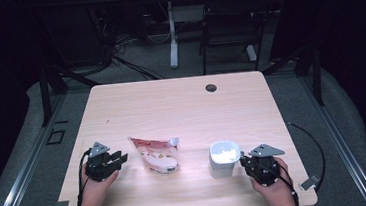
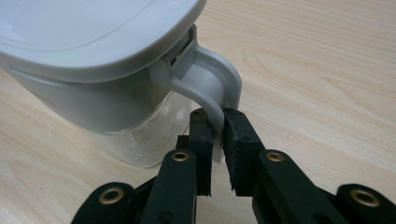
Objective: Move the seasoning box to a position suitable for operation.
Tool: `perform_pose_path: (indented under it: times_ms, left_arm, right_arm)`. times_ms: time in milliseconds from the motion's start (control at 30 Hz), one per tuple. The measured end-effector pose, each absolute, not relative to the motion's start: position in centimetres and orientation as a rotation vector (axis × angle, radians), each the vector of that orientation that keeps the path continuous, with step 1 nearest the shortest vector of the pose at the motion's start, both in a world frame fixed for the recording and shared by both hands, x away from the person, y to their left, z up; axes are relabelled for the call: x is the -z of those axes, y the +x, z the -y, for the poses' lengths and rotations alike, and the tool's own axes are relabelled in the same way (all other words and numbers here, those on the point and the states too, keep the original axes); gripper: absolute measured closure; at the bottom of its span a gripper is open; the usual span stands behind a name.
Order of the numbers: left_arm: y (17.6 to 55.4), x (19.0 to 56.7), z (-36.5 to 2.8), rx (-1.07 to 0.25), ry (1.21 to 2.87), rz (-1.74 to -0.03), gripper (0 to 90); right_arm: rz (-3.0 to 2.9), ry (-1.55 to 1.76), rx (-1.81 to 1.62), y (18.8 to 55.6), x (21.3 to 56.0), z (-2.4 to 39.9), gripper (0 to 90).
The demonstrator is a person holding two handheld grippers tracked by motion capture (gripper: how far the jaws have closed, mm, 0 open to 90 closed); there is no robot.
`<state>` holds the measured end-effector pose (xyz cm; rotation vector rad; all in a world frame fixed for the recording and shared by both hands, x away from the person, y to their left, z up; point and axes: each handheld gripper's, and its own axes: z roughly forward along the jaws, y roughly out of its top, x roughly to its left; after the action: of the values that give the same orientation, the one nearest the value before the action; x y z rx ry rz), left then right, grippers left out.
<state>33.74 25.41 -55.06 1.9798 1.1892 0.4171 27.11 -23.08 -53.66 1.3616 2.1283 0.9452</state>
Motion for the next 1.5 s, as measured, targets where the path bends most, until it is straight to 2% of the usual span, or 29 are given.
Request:
perform_pose_path:
  times_ms: [133,300,433,567,867,1033,1133,1167,1267,1433,1500]
  left_arm:
    - [33.7,55.0,-25.5,-0.413,1.986,-1.191,66.5]
    - [33.6,55.0,-25.5,-0.414,1.99,-1.191,66.8]
    - [33.6,55.0,-25.5,-0.42,1.977,-1.193,66.7]
    - [33.5,55.0,-25.5,-0.431,1.978,-1.196,66.0]
    - [33.7,54.9,-25.9,-0.424,1.992,-1.207,62.7]
    - [33.6,54.7,-25.9,-0.451,2.014,-1.203,57.0]
    - [33.4,53.9,-26.0,-0.463,1.982,-1.211,56.0]
    - [33.3,53.6,-26.0,-0.445,1.973,-1.219,56.0]
    - [33.1,52.8,-26.1,-0.428,1.952,-1.23,56.2]
    - [32.9,51.7,-26.0,-0.45,1.974,-1.243,55.4]
    - [32.8,51.4,-26.1,-0.425,1.988,-1.24,51.7]
  right_arm:
    - [-2.133,1.356,-0.975,27.1,53.7,23.4,80.9]
    - [-2.126,1.34,-1.015,26.8,53.3,23.5,73.6]
    - [-2.126,1.307,-1.027,26.3,53.1,23.5,62.9]
    - [-2.114,1.288,-1.071,26.0,52.9,23.7,56.4]
    - [-2.138,1.205,-1.116,25.8,52.7,24.0,58.9]
    - [-2.125,1.171,-1.15,25.8,52.2,23.9,59.2]
    - [-2.176,1.226,-1.086,25.7,51.7,24.0,64.7]
    - [-2.186,1.242,-1.09,25.8,51.6,24.1,63.2]
    - [-2.178,1.287,-1.084,25.9,51.5,24.1,48.4]
    - [-2.214,1.275,-1.059,26.0,51.3,23.8,38.0]
    - [-2.213,1.262,-1.049,25.9,50.8,23.6,37.7]
